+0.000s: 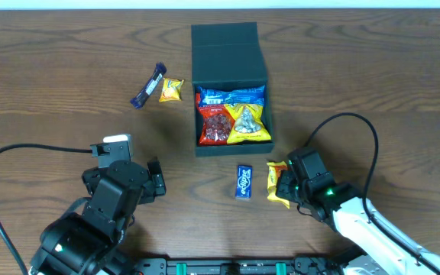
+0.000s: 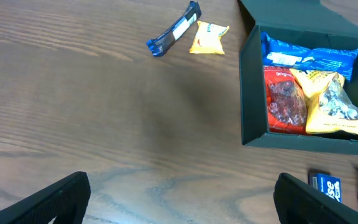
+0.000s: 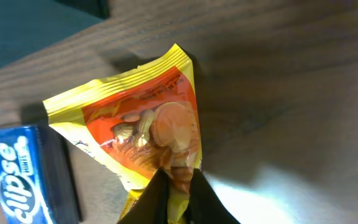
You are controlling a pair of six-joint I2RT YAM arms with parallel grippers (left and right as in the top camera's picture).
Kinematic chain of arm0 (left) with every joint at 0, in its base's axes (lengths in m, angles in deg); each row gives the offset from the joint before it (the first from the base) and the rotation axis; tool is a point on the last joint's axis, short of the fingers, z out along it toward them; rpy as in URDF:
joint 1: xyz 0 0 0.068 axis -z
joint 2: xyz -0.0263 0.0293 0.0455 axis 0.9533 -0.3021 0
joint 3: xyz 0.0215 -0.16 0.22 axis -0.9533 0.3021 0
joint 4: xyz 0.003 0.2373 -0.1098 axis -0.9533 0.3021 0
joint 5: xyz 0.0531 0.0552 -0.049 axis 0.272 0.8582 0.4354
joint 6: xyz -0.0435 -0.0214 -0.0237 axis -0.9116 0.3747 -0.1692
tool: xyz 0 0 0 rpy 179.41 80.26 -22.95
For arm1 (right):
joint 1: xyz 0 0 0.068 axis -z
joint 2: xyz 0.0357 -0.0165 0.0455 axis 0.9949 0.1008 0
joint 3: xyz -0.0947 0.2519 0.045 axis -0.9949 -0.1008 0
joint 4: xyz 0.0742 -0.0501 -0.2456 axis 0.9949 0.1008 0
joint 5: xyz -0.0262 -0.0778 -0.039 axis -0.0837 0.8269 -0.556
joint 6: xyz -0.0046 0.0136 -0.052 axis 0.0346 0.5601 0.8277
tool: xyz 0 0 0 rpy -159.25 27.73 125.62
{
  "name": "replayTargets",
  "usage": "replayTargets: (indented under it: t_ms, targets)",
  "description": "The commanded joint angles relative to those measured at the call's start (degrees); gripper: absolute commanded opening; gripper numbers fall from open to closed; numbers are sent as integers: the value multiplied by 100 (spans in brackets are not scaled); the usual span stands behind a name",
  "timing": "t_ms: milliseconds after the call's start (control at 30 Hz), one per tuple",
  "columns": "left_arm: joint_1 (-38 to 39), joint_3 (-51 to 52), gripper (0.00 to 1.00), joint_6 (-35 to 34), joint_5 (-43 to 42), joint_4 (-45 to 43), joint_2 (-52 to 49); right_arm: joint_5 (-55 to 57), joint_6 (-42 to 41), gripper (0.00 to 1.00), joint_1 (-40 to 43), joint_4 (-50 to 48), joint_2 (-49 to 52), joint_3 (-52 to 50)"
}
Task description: Pack container
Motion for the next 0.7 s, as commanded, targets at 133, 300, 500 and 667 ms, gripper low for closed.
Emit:
replayTargets:
  t_ms: [133,300,500,667]
  targets:
    - [-15,7,95,-42,39,15,-4,-203,264,8,79,-133,59,17]
    - [-15,7,95,-44,39,15,-4,-450,455,5,79,-79,55,175]
    - [-15,7,95,-44,39,15,-4,-503,562,1,72,557,-175,688]
    - [-15,7,95,-44,39,15,-4,-529,654,2,61,966,-522,1019]
